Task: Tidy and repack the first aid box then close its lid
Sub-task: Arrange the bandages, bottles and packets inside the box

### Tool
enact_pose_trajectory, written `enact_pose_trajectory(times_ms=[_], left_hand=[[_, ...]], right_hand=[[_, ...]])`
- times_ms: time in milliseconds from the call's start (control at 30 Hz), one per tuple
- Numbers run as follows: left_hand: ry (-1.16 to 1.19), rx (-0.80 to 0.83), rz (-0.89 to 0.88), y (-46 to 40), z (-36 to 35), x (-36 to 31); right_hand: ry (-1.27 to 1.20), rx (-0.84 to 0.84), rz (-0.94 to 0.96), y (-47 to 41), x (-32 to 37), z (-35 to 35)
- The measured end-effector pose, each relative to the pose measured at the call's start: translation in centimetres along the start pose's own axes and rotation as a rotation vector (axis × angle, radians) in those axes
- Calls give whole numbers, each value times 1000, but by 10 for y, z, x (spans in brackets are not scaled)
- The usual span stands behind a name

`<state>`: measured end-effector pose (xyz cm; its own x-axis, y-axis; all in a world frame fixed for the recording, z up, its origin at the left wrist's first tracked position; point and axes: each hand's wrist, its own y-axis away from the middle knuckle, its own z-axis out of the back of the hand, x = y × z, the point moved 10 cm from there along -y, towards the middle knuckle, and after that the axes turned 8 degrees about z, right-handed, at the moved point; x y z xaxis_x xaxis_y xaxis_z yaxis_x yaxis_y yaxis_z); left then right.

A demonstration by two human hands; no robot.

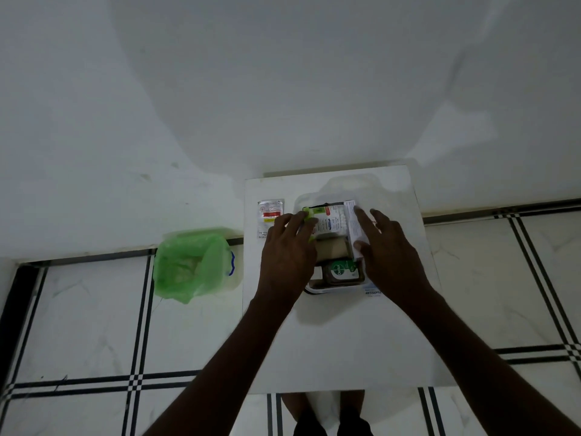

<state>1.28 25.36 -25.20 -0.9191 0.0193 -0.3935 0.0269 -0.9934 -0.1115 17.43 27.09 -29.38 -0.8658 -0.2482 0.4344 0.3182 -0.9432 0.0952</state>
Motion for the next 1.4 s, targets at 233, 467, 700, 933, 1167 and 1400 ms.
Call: enact_pose_trajectory(times_ms=[233,467,700,933,1167,1400], left_hand=[[5,0,-2,3,-3,3],[101,-70,50,1,13,16],[155,-73,330,-10,14,96],[34,151,513,-29,-33,151],[61,110,654,-36,-44,157],[389,84,813,-16,-45,163]], right_hand=[[35,-42,-3,-3,1,-5],[25,-229,54,0,26,27],[2,-272,210,-34,102,28],[188,-154,283,-79,136,-12],[273,-34,229,-99,129,-39],[92,-235,179,-91,106,3]])
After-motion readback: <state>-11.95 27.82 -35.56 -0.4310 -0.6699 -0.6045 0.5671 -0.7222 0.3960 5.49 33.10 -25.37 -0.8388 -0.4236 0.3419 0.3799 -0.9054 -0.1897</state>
